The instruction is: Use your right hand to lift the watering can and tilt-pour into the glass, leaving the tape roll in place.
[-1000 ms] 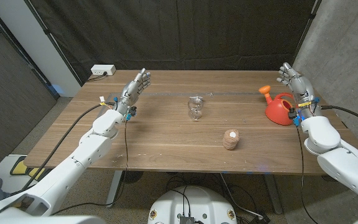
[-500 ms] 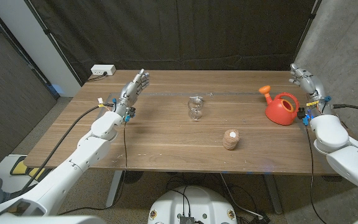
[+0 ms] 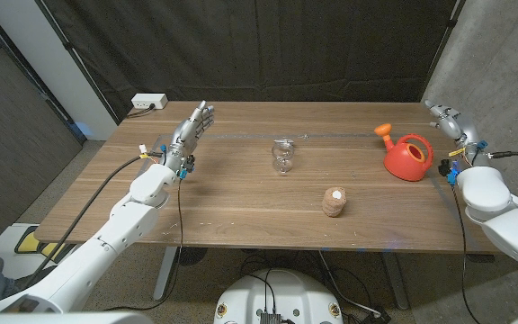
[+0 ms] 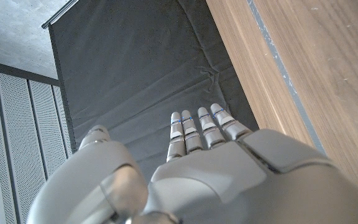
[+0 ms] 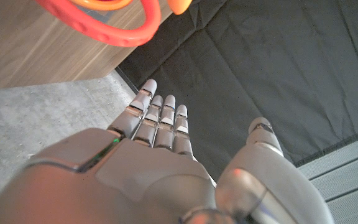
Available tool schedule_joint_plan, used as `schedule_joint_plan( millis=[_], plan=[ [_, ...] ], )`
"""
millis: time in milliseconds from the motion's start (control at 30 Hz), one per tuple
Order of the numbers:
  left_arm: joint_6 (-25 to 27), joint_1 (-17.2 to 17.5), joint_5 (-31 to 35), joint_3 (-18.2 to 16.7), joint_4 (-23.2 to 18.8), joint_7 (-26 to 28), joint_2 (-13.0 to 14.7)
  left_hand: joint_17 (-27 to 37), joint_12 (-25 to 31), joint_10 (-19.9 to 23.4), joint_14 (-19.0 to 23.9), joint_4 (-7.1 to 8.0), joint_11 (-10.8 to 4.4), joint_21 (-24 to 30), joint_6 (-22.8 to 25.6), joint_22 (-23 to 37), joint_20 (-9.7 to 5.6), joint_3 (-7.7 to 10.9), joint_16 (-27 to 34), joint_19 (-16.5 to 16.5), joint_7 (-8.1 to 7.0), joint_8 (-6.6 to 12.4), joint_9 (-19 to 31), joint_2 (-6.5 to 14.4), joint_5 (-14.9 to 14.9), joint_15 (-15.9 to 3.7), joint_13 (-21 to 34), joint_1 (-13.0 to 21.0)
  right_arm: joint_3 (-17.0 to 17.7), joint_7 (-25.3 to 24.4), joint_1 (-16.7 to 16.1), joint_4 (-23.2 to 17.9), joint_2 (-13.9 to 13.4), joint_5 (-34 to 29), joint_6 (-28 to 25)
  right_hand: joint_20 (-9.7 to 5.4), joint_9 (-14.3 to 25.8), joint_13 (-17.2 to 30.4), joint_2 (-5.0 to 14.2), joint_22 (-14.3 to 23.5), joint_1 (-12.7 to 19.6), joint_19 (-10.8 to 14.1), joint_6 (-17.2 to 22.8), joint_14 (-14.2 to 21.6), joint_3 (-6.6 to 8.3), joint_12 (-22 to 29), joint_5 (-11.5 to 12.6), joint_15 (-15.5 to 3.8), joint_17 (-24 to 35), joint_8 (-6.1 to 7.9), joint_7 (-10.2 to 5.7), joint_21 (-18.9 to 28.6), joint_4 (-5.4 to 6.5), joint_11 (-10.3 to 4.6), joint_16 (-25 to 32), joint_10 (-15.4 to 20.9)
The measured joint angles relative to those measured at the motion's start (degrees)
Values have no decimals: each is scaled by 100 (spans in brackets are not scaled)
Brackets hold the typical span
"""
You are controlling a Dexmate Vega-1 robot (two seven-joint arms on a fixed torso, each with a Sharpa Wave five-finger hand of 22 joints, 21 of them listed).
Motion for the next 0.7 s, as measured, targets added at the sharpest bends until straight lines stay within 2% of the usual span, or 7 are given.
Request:
schedule_joint_plan(
  millis=[33,67,133,333,533,700],
  plan=[
    [0,17,0,-6,-16,0,2,0,0,0,-20,0,0,0,10,0,0,0,0,0,-10,0,0,0,0,3,0,0,0,-15,0,0,0,-19,-91,1,0,9,6,0,5,71,0,85,0,0,0,-29,11,0,0,20,0,-14,36,14],
    [-38,31,-2,-9,-29,69,4,0,0,0,-30,0,0,0,10,0,0,0,0,0,-10,0,0,0,0,13,0,0,112,-25,-145,-115,-104,-33,-159,2,0,9,6,0,5,122,0,151,-2,0,0,-51,15,0,0,28,2,-34,51,35],
    [-39,51,-2,-12,-48,80,7,0,0,0,-30,0,0,0,9,0,-2,0,-10,-2,-10,0,0,0,0,13,0,0,121,-40,-156,-116,-120,-52,-258,2,0,9,6,0,5,140,0,211,-17,0,0,-92,38,0,0,36,17,-41,55,41],
    [-39,91,-1,-19,-91,122,12,0,-22,0,-51,0,0,0,60,0,1,0,-22,-41,1,-22,0,2,-35,-8,0,2,131,-50,-176,-116,-191,-91,-449,2,0,31,0,0,10,139,82,116,-17,0,0,-40,45,0,-80,37,17,-30,5,113],
    [-46,161,29,-29,-174,167,15,1,-22,0,-50,17,0,-45,60,0,1,-16,-22,-41,1,-21,0,12,-48,-9,0,12,131,-38,-188,-112,-309,-165,-742,-9,-1,37,-3,0,151,154,117,131,-13,33,0,-56,25,0,-115,37,14,-61,-17,205],
    [-46,191,31,-31,-211,191,15,1,-22,0,-50,16,0,-45,60,0,1,-16,-22,-41,1,-21,0,18,-48,-9,-1,18,114,-1,-201,-105,-396,-181,-843,-17,-1,37,-9,0,552,325,279,254,109,76,52,-115,-1,46,-151,37,-123,-134,-16,338]
  ],
)
